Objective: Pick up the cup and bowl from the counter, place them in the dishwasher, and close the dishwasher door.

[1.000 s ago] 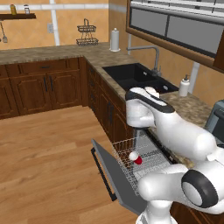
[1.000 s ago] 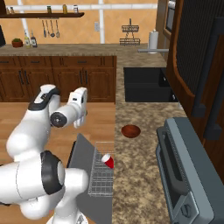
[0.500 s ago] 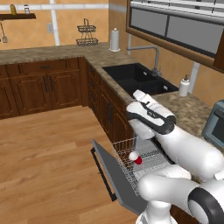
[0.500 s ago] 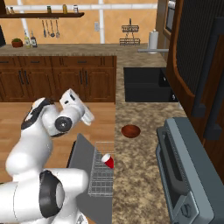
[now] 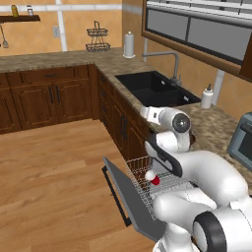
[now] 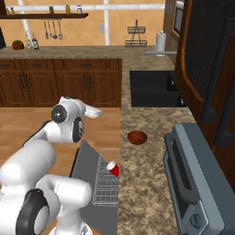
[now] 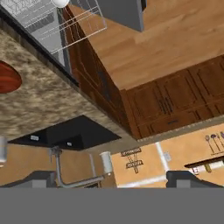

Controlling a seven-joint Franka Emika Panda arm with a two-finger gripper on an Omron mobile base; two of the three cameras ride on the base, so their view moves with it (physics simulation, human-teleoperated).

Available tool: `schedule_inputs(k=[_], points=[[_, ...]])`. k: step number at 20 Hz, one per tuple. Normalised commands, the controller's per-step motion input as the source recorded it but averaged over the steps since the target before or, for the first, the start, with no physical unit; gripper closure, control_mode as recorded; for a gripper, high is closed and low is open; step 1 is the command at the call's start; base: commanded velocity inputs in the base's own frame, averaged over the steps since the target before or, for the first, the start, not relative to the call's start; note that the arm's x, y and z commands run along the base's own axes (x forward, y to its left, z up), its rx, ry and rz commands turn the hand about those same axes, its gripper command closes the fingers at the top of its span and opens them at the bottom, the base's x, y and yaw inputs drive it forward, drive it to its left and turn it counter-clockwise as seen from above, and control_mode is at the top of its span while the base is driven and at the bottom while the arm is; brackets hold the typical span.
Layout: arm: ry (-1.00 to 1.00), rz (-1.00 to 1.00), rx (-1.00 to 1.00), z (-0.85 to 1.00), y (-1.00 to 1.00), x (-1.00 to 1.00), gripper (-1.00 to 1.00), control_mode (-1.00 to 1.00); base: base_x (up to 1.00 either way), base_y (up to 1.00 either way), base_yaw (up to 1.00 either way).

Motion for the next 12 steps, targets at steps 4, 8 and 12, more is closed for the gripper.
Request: schedule_inputs(k=[4,8,12], points=[[0.17,0.09,-0.06,-0.03,-0.01,0.51,-1.0,-1.0,0.0,0.0,0.0],[0.3,0.08,-0.03,-0.69,-0.15,0.24,-1.0,-1.0,0.0,0.0,0.0],[0.29,0.02,-0.16,-0.85,-0.11,0.0,-1.0,-1.0,0.0,0.0,0.0]])
